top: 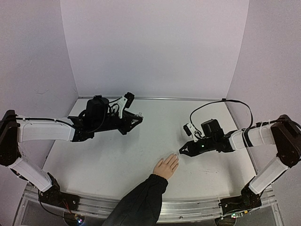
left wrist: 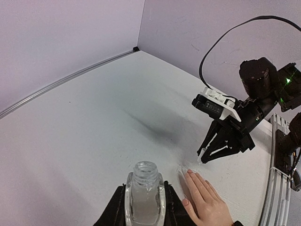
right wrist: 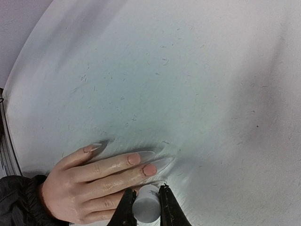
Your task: Paint the nails
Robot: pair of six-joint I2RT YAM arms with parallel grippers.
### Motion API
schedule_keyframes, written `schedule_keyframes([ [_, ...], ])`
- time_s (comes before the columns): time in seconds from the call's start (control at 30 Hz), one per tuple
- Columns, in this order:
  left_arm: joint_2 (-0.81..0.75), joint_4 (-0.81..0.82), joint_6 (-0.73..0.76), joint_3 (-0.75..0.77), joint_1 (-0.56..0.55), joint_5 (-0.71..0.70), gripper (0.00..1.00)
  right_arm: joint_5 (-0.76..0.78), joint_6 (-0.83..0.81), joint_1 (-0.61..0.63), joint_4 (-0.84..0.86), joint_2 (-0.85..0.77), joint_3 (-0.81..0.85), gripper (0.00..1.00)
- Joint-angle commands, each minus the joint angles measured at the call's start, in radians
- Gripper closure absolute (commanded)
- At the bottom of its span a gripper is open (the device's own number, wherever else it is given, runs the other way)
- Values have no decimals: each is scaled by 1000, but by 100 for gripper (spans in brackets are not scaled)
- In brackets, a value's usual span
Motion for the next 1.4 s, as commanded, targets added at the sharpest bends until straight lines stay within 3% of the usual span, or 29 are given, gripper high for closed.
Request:
schedule_keyframes([
  [0.0,-33,67,-17,5,-5,1,100,-53,-16,8,-23,-2,-2,100],
  [1.37,-9,67,-4,23,-6,7,100,-7,-9,12,-24,56,39,100],
])
